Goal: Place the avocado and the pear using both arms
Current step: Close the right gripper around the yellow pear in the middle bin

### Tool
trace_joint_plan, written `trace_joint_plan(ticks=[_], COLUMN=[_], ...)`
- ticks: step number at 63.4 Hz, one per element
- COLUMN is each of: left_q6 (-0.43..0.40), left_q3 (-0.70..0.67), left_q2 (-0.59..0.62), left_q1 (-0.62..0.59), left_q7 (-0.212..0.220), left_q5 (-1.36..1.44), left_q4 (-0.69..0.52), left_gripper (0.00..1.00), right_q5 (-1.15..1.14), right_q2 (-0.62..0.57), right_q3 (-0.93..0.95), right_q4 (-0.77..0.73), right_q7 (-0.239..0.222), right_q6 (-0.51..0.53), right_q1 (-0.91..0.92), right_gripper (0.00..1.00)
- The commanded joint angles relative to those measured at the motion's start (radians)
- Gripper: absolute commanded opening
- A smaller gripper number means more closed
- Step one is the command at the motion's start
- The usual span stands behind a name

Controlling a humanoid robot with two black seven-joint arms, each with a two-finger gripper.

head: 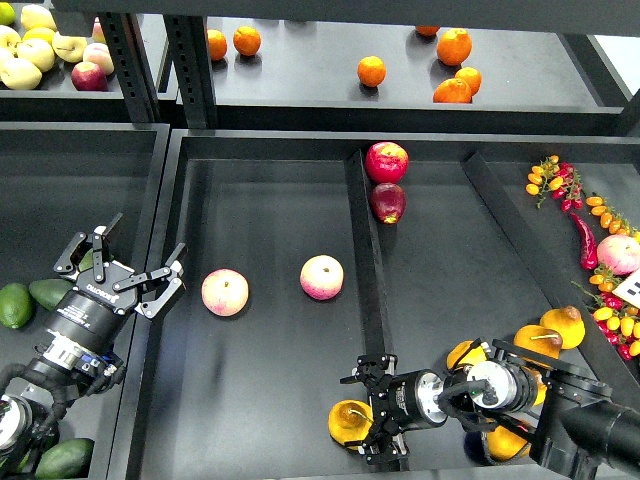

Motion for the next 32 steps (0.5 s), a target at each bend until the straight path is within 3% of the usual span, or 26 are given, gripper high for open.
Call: trace_joint_plan(ticks=[1,32], left_q6=[0.000,0.000], left_q3=[0.000,0.000], left_q2=[0.000,0.000], left_q1=[0.000,0.000], left_q7=[0.000,0.000], left_q5=[0.000,0.000], left_q4=[-0.001,-0.001], left_gripper=[0.99,0.99], right_q5=[-0.014,-0.056], right_q2=[0.009,0.037], right_q3=[0.012,0.042], right_q4=[-0.016,-0.050], right_q7=[0.000,0.000], right_q6=[-0.001,-0.002], right_q1=[-0.007,-0.038], right_gripper=[0.84,0.58])
